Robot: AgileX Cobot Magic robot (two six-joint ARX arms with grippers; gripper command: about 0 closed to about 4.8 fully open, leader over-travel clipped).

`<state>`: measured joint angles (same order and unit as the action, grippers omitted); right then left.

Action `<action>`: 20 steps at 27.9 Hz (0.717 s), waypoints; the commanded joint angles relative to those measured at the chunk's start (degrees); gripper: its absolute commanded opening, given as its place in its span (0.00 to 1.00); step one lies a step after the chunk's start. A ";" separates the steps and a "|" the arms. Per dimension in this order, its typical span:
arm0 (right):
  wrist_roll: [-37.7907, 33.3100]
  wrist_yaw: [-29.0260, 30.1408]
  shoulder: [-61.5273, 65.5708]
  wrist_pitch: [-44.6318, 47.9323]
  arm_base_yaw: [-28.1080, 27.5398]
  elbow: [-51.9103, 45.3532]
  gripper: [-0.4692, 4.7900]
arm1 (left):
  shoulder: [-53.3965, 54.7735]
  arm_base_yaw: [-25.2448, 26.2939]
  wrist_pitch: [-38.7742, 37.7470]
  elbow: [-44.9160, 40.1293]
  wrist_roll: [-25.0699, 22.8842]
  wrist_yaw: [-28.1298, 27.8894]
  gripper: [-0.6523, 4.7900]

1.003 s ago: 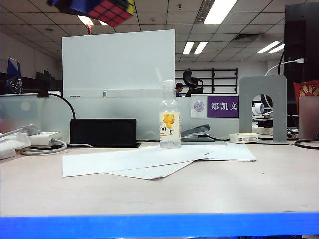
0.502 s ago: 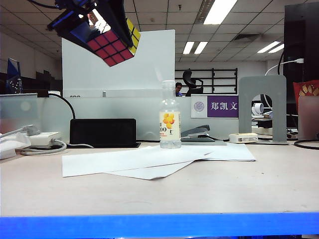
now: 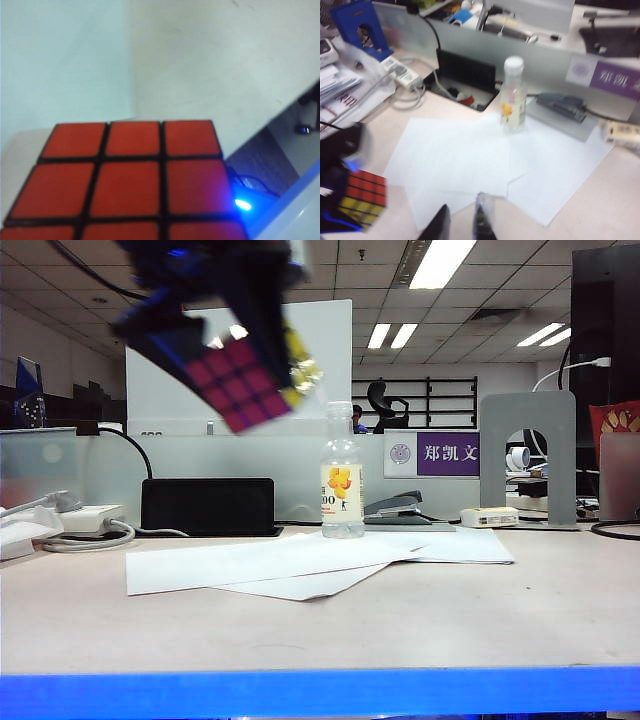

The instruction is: Rotate the Rubik's Cube so that the bottom side is facing up.

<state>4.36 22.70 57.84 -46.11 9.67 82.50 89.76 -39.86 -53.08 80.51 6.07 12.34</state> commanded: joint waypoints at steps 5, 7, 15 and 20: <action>-1.25 0.39 -6.99 0.90 0.11 -3.76 0.23 | 10.67 -3.89 -3.80 8.22 -0.02 -8.72 0.15; -1.46 0.39 -8.70 0.74 0.11 -3.87 0.23 | 14.34 -3.56 -5.70 12.02 0.28 -9.29 0.16; -1.64 -0.11 -13.97 -2.21 0.09 -3.98 0.23 | 26.38 -0.15 -14.78 26.32 3.98 -9.18 0.17; -2.01 -0.09 -16.65 -4.52 0.11 -4.11 0.23 | 30.08 0.55 -16.06 28.26 6.43 -1.79 0.17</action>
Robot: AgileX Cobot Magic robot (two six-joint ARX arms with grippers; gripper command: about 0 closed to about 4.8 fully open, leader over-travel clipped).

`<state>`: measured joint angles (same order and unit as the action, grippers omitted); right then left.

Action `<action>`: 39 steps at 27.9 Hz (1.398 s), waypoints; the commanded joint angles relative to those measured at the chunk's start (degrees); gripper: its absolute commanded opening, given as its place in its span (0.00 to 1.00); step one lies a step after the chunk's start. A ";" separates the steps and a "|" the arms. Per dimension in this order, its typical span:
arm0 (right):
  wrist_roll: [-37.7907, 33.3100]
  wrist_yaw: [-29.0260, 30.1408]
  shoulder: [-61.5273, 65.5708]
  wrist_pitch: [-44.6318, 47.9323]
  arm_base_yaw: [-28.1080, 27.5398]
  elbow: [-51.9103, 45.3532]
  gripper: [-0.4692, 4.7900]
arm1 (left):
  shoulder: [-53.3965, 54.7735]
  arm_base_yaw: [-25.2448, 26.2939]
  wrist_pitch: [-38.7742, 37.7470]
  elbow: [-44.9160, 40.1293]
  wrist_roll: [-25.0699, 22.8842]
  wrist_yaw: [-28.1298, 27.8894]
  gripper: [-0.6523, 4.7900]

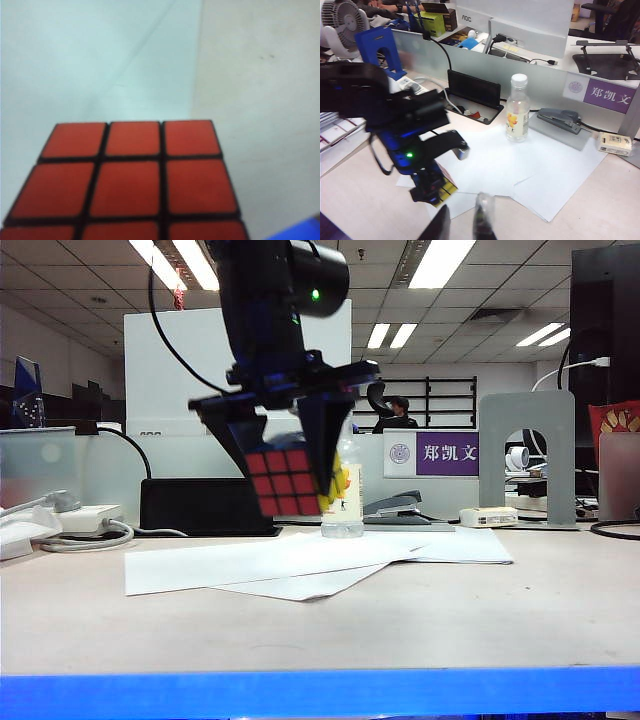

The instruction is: Rotate the Rubik's Cube so that the bottom side is facing up.

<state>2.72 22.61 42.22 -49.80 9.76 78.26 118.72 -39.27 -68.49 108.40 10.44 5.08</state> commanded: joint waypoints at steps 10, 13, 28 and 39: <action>-0.61 0.02 -5.20 -2.32 0.00 -3.67 0.23 | 6.29 -1.20 -1.49 0.37 3.74 6.08 0.33; -0.83 0.00 -6.21 -2.43 0.00 -5.95 0.23 | 7.85 -1.22 -1.38 0.37 3.69 6.08 0.34; -1.03 0.44 -7.30 -2.64 0.00 -9.20 0.23 | 12.11 -1.22 -0.76 0.39 2.32 7.89 1.00; -1.03 0.44 -7.28 -3.32 0.15 -10.56 0.23 | 12.20 -1.44 5.42 5.18 0.33 13.49 1.00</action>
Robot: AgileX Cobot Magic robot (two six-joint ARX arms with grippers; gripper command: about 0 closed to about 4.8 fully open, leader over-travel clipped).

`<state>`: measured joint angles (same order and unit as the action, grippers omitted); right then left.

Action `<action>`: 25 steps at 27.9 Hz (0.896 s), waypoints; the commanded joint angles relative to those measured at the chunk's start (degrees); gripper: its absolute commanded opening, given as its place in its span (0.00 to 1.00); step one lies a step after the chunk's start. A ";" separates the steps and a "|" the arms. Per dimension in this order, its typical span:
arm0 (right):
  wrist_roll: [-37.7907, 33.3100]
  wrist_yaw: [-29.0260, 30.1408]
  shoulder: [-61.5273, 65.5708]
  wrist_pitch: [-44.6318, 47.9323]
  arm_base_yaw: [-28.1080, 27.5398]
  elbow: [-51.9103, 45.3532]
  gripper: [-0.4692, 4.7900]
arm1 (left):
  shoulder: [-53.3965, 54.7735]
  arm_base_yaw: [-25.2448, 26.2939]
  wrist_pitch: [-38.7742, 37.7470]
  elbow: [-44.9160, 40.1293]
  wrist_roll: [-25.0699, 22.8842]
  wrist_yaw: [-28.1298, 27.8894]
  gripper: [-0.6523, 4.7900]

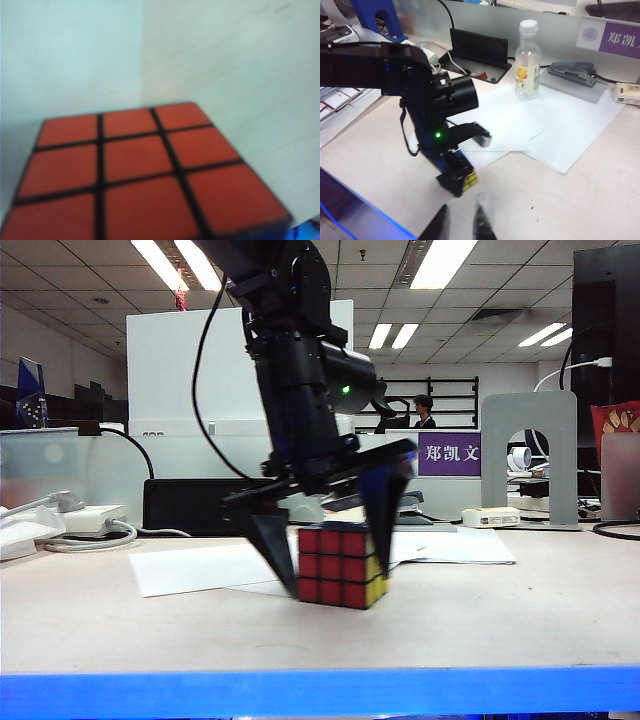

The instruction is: Rotate the Rubik's Cube so that the bottom side is facing up.

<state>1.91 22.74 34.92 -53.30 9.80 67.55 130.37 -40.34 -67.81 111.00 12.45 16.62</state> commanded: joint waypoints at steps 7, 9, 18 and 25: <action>-0.20 0.31 0.04 0.42 0.26 0.15 0.24 | 0.55 -0.42 5.31 14.80 -4.13 -0.20 1.00; -0.20 0.31 0.04 0.37 0.28 0.13 0.24 | 0.52 -0.42 4.57 18.27 -4.57 -1.99 1.00; -0.26 0.35 -0.07 1.70 1.25 0.15 0.23 | 0.26 0.26 1.73 40.22 -6.05 -7.80 0.26; -3.08 -4.33 -5.77 9.01 0.55 0.17 0.22 | -1.81 2.05 14.36 59.30 -5.86 -24.04 0.11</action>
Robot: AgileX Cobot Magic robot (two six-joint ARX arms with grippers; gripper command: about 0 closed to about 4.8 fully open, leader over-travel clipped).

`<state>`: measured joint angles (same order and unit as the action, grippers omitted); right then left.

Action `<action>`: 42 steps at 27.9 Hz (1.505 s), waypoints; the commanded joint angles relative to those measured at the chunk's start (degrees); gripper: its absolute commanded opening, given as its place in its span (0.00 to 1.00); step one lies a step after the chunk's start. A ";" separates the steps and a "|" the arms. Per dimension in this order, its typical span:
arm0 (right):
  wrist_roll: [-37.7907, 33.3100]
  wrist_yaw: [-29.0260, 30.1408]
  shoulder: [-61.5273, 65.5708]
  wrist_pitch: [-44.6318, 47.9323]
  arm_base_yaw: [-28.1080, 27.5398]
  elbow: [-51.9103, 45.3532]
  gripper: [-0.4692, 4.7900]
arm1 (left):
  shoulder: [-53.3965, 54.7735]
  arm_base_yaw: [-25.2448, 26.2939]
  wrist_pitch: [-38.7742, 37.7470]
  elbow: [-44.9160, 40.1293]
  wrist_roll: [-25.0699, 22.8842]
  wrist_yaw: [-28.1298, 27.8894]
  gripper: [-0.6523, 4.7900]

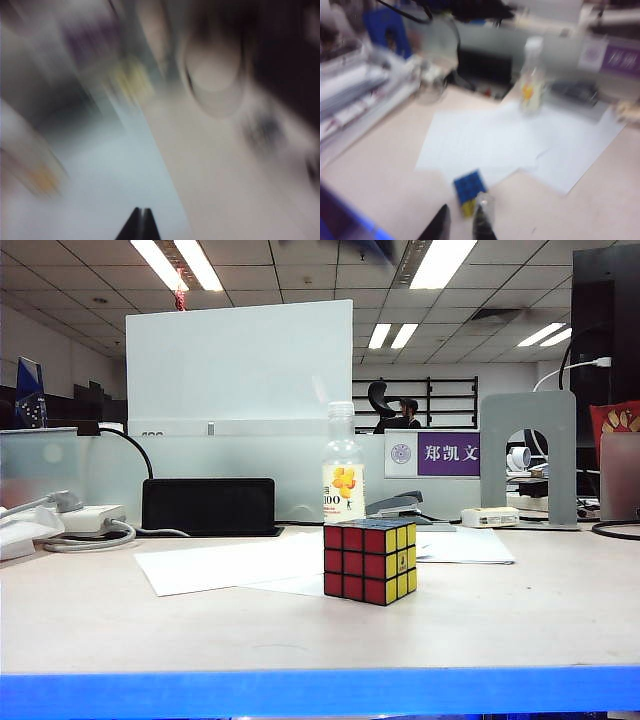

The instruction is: Rotate the Rubik's Cube so that the bottom side is facing up.

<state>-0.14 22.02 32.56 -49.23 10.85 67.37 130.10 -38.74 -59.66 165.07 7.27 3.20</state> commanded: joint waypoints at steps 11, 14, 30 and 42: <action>0.57 -19.80 -16.46 2.89 -0.04 0.22 0.22 | -9.01 8.66 -5.07 13.42 -6.54 -16.15 0.11; -0.11 -22.84 -19.43 -0.28 -0.02 -1.90 0.22 | -10.97 9.49 -10.14 13.44 -8.66 -16.13 0.11; -13.38 -20.22 -32.39 6.88 -0.07 -30.84 0.22 | -21.00 9.31 -17.66 13.44 -6.58 -21.44 0.11; -15.39 -20.17 -32.41 28.98 -0.07 -50.86 0.22 | -25.92 9.31 -22.64 13.42 -8.37 -25.16 0.11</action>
<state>-13.78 1.65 0.23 -24.23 10.81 17.76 104.20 -29.36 -82.08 178.54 0.14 -21.61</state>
